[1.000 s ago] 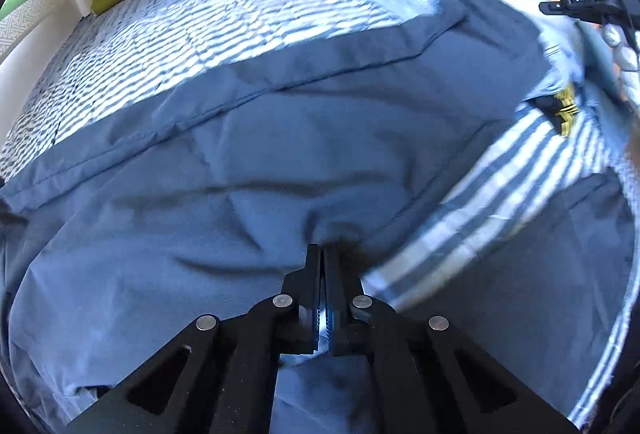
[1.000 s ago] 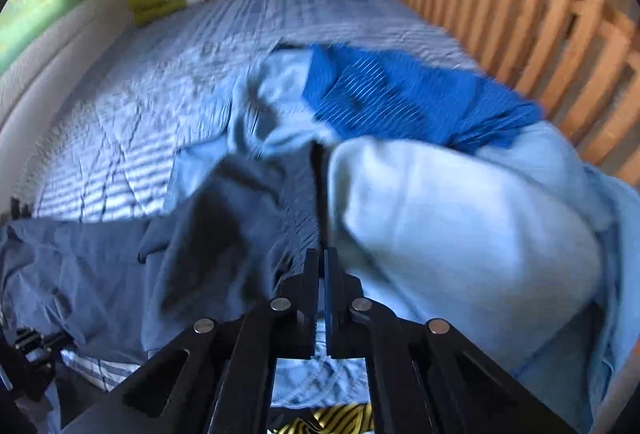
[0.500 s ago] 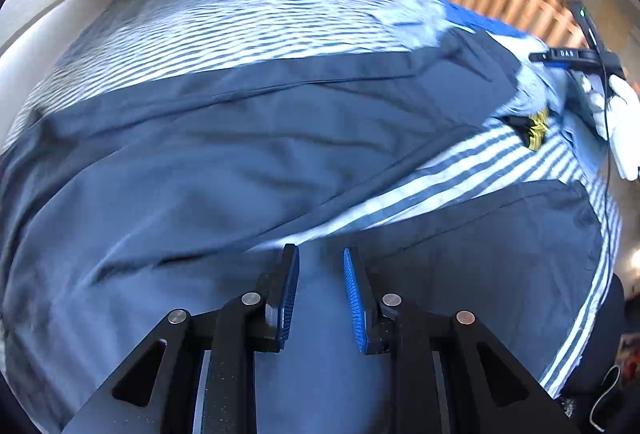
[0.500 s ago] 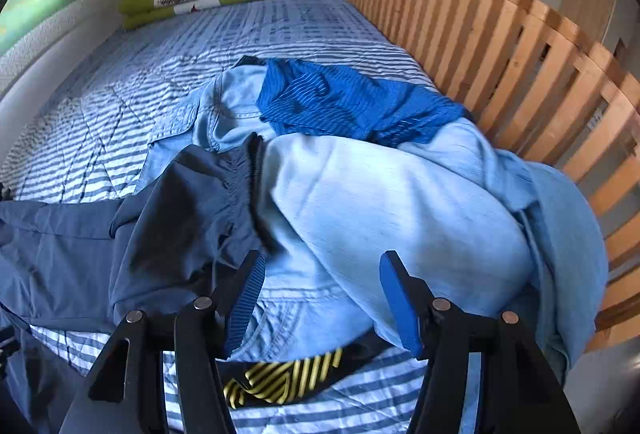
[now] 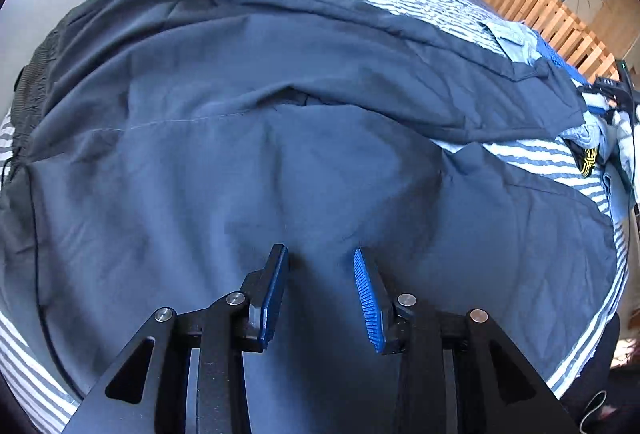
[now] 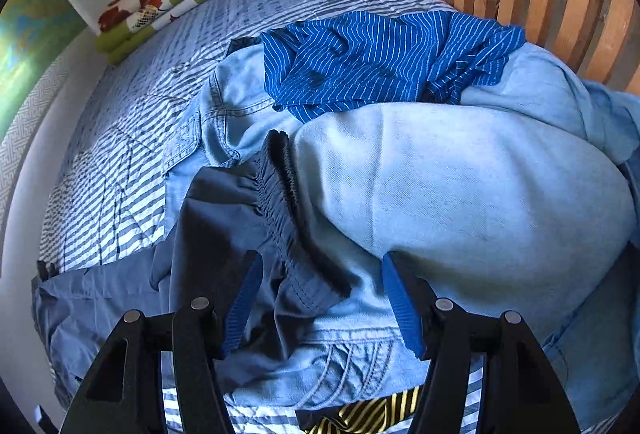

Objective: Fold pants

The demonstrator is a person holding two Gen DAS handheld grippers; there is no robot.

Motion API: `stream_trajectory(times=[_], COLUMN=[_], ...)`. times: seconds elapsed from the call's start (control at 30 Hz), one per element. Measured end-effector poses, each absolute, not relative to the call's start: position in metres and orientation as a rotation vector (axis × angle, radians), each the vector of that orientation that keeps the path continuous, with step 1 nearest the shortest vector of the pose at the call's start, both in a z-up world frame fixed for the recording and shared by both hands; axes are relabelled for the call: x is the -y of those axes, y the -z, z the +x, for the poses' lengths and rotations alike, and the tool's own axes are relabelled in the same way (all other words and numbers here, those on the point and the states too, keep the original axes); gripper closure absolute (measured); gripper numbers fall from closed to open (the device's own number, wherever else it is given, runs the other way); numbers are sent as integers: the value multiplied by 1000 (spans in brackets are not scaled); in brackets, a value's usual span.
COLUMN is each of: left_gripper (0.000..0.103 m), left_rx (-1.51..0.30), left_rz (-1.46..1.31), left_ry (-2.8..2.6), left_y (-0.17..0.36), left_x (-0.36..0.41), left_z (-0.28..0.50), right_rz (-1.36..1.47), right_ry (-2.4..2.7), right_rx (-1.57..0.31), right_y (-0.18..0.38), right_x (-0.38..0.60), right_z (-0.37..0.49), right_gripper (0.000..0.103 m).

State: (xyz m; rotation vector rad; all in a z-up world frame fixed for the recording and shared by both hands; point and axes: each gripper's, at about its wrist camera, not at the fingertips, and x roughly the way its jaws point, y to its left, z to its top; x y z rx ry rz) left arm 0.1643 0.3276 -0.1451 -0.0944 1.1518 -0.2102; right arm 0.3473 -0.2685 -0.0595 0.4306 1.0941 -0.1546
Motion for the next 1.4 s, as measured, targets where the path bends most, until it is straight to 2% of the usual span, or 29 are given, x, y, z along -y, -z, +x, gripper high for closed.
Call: stream_trajectory(times=[0.07, 0.1, 0.13, 0.17, 0.37, 0.47, 0.53, 0.6, 0.63, 0.83, 0.93, 1.0, 1.07, 1.13, 1.27, 1.4], left_gripper=[66, 66, 66, 66, 66, 66, 66, 66, 66, 66, 65, 59, 46, 43, 29, 25], left_rx=[-1156, -1157, -1158, -1157, -1150, -1145, -1141, -1131, -1124, -1061, -1041, -1028, -1016, -1001, -983, -961], left_rz=[-84, -78, -69, -62, -63, -69, -76, -87, -91, -104, -154, -210, -255, -346, -559, -736], left_ry=[220, 227, 230, 235, 249, 256, 257, 256, 252, 188, 103, 23, -76, -171, -313, -345], left_y=[149, 149, 150, 149, 147, 144, 142, 137, 134, 96, 83, 80, 82, 85, 100, 119], left_x=[-322, -320, -317, -315, -313, -314, -316, -320, -321, -356, -392, -429, -465, -509, -581, -625], left_z=[166, 167, 167, 167, 171, 171, 170, 167, 166, 137, 121, 105, 91, 80, 75, 87], right_rz=[370, 327, 249, 178, 124, 129, 60, -11, -14, 126, 97, 54, 34, 35, 89, 85], right_ry=[169, 187, 228, 248, 246, 282, 325, 318, 342, 217, 123, 92, 73, 83, 118, 212], right_rx=[-1107, -1119, -1136, -1156, -1052, -1033, -1070, -1119, -1108, -1037, -1035, -1043, -1060, -1082, -1128, -1172], right_y=[61, 63, 65, 66, 24, 12, 21, 34, 35, 23, 23, 27, 35, 46, 62, 80], right_x=[258, 252, 244, 236, 250, 267, 272, 272, 273, 259, 229, 210, 197, 193, 198, 209], right_z=[353, 354, 355, 354, 305, 274, 265, 260, 256, 227, 207, 192, 175, 155, 120, 90], right_gripper=[45, 54, 69, 88, 96, 95, 89, 67, 63, 62, 62, 61, 60, 59, 55, 51])
